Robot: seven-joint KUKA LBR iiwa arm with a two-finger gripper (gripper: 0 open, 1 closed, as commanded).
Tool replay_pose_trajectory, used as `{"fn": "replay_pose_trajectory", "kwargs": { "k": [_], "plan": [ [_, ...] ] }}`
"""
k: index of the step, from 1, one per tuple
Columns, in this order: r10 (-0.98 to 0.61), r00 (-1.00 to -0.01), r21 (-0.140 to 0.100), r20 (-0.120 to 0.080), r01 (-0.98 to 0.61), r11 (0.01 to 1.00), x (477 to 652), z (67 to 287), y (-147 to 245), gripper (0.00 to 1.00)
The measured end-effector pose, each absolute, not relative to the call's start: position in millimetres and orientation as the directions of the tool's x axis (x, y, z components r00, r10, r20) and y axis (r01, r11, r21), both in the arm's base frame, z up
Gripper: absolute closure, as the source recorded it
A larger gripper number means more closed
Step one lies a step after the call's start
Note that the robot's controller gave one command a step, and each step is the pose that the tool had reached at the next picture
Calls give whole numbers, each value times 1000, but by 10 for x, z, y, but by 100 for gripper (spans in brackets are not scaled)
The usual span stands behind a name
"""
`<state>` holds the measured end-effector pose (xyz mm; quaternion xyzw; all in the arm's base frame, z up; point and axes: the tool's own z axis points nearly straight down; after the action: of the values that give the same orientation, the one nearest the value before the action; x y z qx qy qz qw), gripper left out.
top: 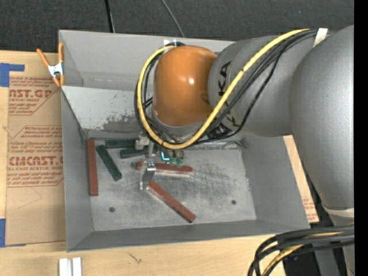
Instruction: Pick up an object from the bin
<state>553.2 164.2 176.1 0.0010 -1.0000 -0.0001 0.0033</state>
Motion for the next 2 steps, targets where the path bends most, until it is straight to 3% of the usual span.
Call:
{"fn": "replay_pose_trajectory", "kwargs": {
  "k": [1, 2],
  "plan": [
    [-1, -1000, 1, -1, -1, 1000, 5551, 1808, 1634, 0],
    [-81, -997, 1, -5, -81, 997, 5555, 1260, 1325, 0]
  ]
}}
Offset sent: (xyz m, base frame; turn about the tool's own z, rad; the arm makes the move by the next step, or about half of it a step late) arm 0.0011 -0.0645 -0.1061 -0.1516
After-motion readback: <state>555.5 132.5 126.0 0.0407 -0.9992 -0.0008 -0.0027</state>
